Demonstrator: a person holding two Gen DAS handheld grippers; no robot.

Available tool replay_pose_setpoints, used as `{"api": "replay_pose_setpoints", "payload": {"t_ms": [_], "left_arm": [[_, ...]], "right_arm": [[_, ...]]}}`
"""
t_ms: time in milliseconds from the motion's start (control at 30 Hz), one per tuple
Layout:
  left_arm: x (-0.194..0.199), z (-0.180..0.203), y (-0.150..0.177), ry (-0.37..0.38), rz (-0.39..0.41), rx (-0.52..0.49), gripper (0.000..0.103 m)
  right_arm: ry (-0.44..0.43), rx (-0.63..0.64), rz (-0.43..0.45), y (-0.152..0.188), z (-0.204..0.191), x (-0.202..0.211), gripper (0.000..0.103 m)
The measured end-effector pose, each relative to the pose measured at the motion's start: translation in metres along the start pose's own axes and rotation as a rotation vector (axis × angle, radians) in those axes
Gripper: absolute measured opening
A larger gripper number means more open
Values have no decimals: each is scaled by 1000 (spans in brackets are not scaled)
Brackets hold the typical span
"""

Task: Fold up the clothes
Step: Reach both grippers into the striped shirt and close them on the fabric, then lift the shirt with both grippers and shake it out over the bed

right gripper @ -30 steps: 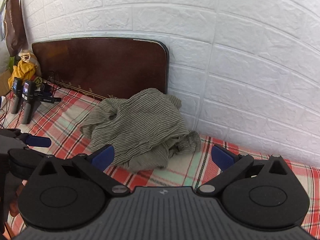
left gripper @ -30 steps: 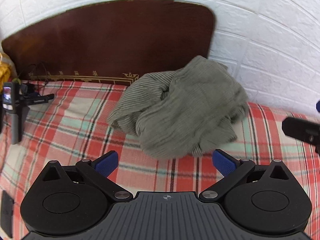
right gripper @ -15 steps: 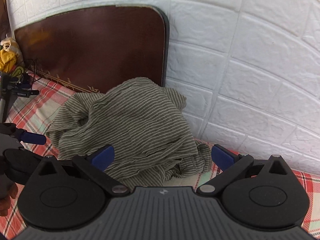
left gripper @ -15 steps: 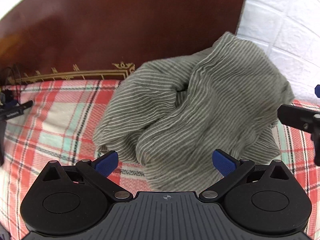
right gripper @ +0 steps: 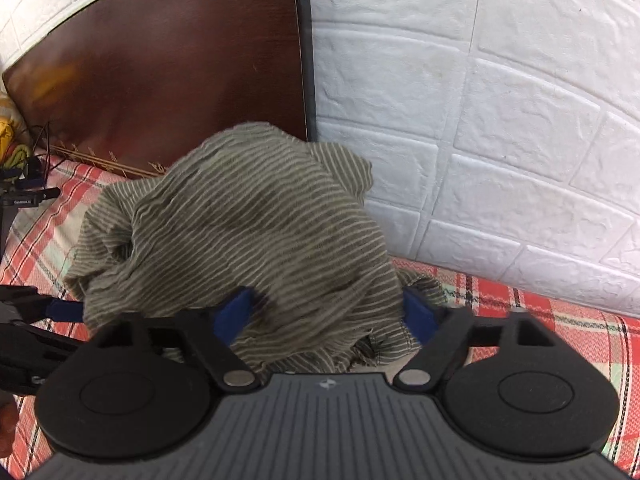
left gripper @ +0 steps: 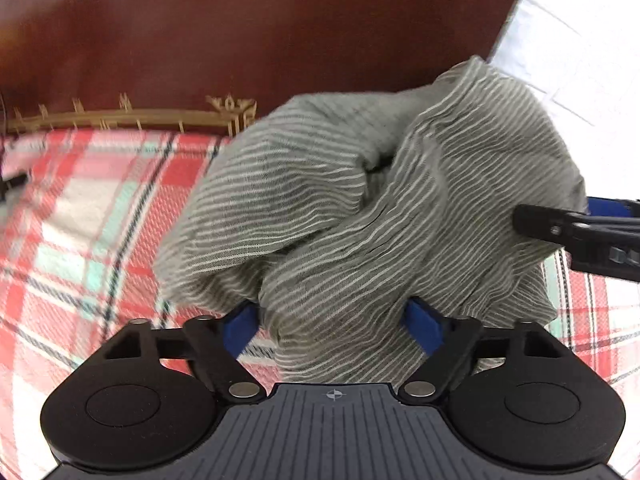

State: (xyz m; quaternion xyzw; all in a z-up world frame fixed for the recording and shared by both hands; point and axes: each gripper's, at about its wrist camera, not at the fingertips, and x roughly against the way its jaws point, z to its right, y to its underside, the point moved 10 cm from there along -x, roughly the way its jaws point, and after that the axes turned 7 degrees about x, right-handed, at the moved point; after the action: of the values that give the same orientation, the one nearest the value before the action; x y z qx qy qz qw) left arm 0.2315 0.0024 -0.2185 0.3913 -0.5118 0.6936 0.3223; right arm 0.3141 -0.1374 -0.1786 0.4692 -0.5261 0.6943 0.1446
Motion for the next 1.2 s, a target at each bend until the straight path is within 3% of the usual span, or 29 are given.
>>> {"api": "replay_pose_setpoints", "payload": {"t_ms": [33,100,133,200,300,400,533,800,967,1200], "left_arm": [[2,1,0,2,7,-8,73],[4,1,0,8,9,-2,60],[5,0,0,11,8,6,56],[9,-1,-3,10,14,19,33],[17,0,-5,13,20,35,17],[25,1,-5,18,25,50,7],[42,5,-5,33,46,65,5],[112,38,13,90,120,36,4],[153,75,40,119,147,-43,4],[208,146,95,178,170,-95,5]], "right_arm": [[-14,-11,-7,1,-1,-2,63],[-50,-30,-11,0,-5,-1,41],[-69,-39,-12,-1,-7,-1,36],[-72,-23,-4,-2,-12,6,24],[-89,-14,-7,-2,-19,16,15],[-109,-27,2,-4,-24,32,11],[-119,-24,42,-8,-29,61,10],[-148,-31,152,-12,-35,137,8],[-178,-45,221,3,-33,188,7],[-205,-81,289,48,-8,263,7]]}}
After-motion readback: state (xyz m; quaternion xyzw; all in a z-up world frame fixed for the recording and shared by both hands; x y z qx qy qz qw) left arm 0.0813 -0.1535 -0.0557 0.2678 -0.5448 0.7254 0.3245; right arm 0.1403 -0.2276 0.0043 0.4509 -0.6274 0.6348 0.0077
